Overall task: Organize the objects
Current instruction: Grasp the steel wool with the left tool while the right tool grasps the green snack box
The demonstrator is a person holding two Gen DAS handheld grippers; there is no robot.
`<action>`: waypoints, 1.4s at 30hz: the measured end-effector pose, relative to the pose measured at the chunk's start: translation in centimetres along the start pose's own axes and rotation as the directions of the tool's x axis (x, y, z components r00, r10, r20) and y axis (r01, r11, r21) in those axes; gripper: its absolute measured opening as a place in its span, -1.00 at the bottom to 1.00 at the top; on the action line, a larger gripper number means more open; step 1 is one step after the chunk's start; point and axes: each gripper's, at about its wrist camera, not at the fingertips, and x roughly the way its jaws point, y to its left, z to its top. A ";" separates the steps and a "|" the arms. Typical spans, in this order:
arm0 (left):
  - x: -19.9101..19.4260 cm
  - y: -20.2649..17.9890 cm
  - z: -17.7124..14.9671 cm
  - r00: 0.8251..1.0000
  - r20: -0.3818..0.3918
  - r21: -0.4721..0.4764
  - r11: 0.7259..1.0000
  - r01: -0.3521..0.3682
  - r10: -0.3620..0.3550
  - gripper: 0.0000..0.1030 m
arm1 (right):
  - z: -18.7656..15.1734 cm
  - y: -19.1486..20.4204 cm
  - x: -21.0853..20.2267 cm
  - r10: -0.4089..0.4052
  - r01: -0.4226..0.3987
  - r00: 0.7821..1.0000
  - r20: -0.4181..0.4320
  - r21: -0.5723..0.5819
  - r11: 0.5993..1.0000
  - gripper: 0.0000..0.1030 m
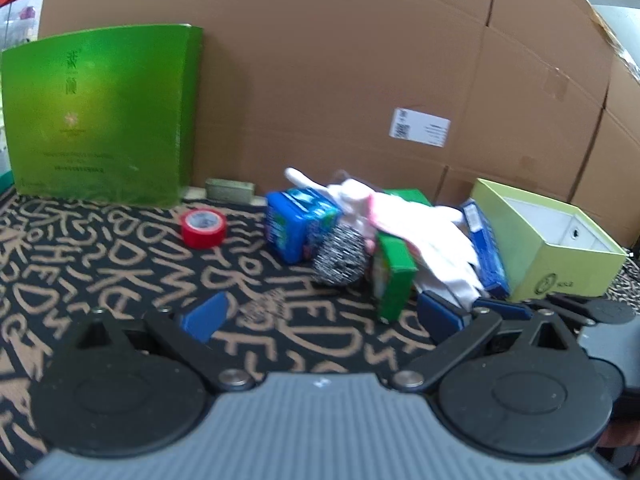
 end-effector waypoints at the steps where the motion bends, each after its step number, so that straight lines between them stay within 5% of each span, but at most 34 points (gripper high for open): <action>1: 0.2 0.3 0.2 1.000 0.002 0.008 1.000 -0.004 0.004 1.00 | 0.4 0.4 0.7 0.002 -0.002 1.000 0.002 -0.008 1.000 -0.07; 4: 1.2 1.1 0.9 1.000 0.001 0.027 1.000 -0.007 0.007 0.99 | 1.3 1.2 2.8 -0.009 0.009 1.000 0.003 -0.016 1.000 -0.08; 8: 3.1 1.5 1.9 1.000 -0.013 0.070 0.998 0.002 -0.002 0.90 | 1.3 0.7 4.4 -0.032 0.033 0.999 -0.014 0.030 0.999 -0.55; 12: 5.3 1.2 2.7 0.998 -0.037 0.090 0.994 0.057 -0.054 0.76 | 0.8 -0.6 2.7 -0.026 0.026 1.000 0.001 0.088 0.996 -0.60; 20: 11.4 -1.2 3.6 0.989 -0.123 0.075 0.993 0.090 -0.080 0.26 | -1.1 -1.8 -2.5 0.066 -0.069 0.998 0.019 0.186 0.980 -0.60; 22: 12.5 -1.6 3.6 0.987 -0.140 0.070 0.994 0.083 -0.073 -0.09 | -1.8 -2.2 -4.1 0.092 -0.095 0.995 0.027 0.221 0.971 -0.60; 25: 13.4 -2.2 3.7 0.985 -0.153 0.062 0.994 0.090 -0.080 -0.24 | -2.5 -2.7 -5.9 0.098 -0.104 0.995 0.036 0.249 0.963 -0.60; 31: 10.3 -3.3 2.0 0.975 -0.188 0.106 0.984 0.144 -0.122 -0.30 | -4.5 -4.9 -8.0 0.124 -0.124 0.992 0.025 0.365 0.923 -0.60; 36: 4.4 -4.5 -1.4 0.959 -0.219 0.135 0.968 0.212 -0.180 -0.29 | -6.0 -6.0 -9.1 0.008 0.001 1.000 -0.021 0.359 0.933 -0.58; 39: 2.0 -5.3 -3.0 0.960 -0.214 0.157 0.963 0.217 -0.181 -0.25 | -6.5 -6.0 -8.9 -0.084 0.097 0.995 -0.055 0.307 0.947 -0.45; 41: 1.1 -5.9 -3.5 0.964 -0.203 0.173 0.963 0.207 -0.171 -0.21 | -6.7 -5.6 -8.9 -0.149 0.159 0.987 -0.059 0.251 0.955 0.12; 42: 0.9 -6.1 -3.6 0.967 -0.197 0.178 0.963 0.200 -0.164 -0.12 | -6.7 -5.3 -8.8 -0.175 0.181 0.983 -0.049 0.218 0.959 0.23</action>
